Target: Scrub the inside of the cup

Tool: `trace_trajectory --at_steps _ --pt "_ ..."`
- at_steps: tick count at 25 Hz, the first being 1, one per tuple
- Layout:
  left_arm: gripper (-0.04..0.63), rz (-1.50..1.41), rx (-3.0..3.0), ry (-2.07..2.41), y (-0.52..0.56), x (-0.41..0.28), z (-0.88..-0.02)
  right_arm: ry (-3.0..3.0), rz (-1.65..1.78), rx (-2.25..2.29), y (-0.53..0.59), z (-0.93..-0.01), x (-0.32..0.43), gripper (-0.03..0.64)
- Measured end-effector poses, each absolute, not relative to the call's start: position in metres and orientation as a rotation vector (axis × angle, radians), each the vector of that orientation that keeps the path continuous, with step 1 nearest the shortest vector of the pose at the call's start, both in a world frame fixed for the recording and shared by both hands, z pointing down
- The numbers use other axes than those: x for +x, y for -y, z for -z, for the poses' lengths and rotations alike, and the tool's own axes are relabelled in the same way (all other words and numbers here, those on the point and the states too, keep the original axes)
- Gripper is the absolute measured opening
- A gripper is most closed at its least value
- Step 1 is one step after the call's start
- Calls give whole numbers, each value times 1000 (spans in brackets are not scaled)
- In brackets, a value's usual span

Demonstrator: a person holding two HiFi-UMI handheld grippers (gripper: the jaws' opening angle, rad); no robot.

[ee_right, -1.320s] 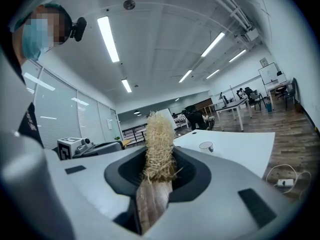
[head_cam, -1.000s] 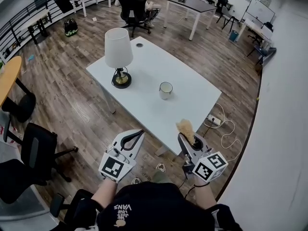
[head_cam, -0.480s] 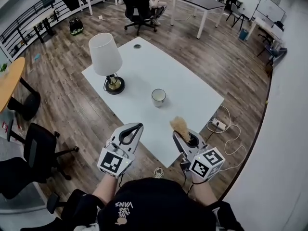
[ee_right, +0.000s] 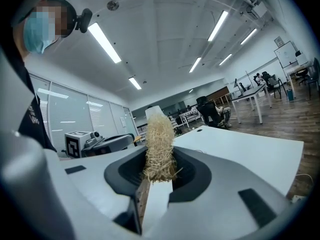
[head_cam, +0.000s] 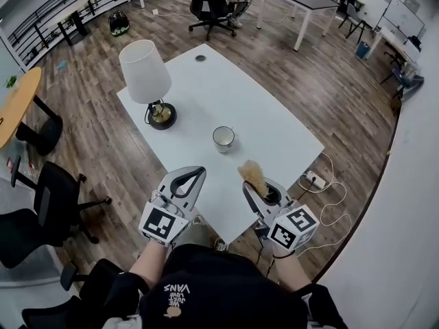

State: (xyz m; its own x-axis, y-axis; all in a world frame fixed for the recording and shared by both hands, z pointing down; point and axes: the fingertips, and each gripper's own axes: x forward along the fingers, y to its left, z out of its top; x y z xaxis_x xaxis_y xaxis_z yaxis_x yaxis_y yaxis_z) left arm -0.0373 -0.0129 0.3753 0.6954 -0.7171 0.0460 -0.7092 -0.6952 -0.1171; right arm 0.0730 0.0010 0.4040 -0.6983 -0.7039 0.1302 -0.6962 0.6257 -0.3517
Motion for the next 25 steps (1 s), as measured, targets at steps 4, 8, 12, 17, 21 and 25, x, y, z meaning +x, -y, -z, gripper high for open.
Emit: trace_trajectory --at_steps 4,8,12,17,21,25 --pt "11 137 -2812 -1184 35 -36 -377 -2818 616 -1199 20 -408 70 100" --pt "11 145 -2831 -1166 57 -38 -384 -2808 621 -1217 40 -410 64 100" --pt "11 160 -2863 -1132 80 -36 -395 -2795 627 -1243 61 -415 61 100" --pt "11 172 -2896 -1091 104 -33 -404 -2779 650 -1267 81 -422 61 100" --pt "11 184 -2919 -1077 123 -34 -413 -2780 667 -1280 98 -429 57 100" --pt "11 199 -2942 -1083 138 -35 -426 -2772 700 -1303 112 -440 57 100"
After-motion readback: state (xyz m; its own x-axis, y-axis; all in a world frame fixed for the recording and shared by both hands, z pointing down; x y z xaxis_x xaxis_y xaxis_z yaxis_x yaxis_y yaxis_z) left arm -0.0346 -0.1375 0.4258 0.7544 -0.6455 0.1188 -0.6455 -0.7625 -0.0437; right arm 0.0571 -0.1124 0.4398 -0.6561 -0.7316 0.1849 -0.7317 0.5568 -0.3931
